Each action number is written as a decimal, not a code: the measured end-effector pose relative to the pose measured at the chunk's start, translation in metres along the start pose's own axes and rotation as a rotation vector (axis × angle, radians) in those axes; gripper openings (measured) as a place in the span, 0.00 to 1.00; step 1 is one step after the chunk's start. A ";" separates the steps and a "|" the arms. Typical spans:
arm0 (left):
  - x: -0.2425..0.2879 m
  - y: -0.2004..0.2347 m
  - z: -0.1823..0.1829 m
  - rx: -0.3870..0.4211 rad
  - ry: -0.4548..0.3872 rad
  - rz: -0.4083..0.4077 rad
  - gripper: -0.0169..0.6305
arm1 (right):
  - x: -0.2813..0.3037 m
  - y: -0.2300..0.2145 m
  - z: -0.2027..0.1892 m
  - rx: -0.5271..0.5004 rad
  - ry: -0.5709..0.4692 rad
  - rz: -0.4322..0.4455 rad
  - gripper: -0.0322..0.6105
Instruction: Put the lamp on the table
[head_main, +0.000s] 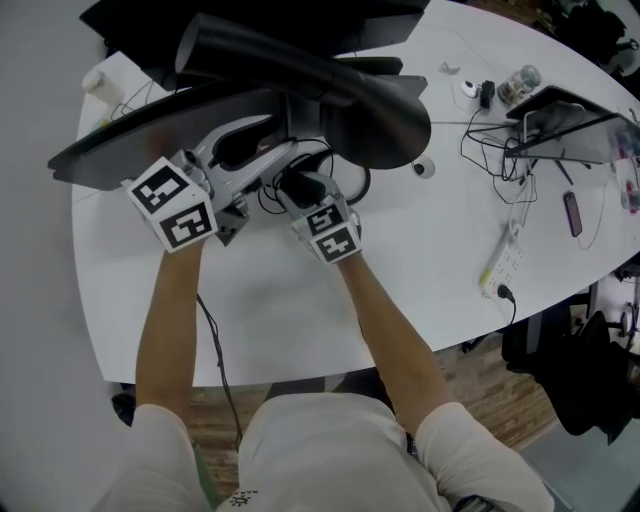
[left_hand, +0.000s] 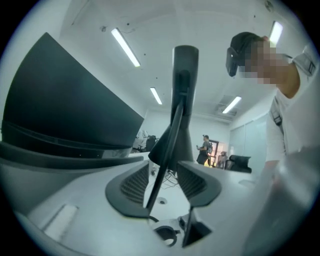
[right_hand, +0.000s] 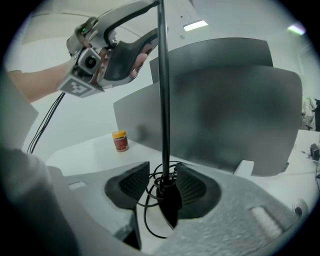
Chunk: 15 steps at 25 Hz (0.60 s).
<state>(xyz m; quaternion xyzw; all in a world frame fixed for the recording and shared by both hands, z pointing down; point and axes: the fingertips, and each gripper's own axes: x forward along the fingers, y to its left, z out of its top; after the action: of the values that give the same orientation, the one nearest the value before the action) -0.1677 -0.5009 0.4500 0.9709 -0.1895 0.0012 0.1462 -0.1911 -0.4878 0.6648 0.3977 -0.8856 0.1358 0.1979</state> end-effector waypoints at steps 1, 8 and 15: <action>-0.005 -0.002 0.000 -0.012 -0.008 0.007 0.30 | -0.007 -0.001 0.002 0.016 -0.012 -0.002 0.31; -0.028 -0.027 -0.005 -0.050 -0.037 0.087 0.17 | -0.067 0.006 0.016 0.162 -0.092 0.088 0.30; -0.042 -0.070 -0.013 -0.073 -0.069 0.181 0.02 | -0.140 0.021 0.018 0.157 -0.121 0.146 0.11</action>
<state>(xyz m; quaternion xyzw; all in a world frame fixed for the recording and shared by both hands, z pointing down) -0.1800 -0.4197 0.4398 0.9433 -0.2813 -0.0256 0.1741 -0.1264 -0.3903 0.5833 0.3540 -0.9091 0.1945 0.1021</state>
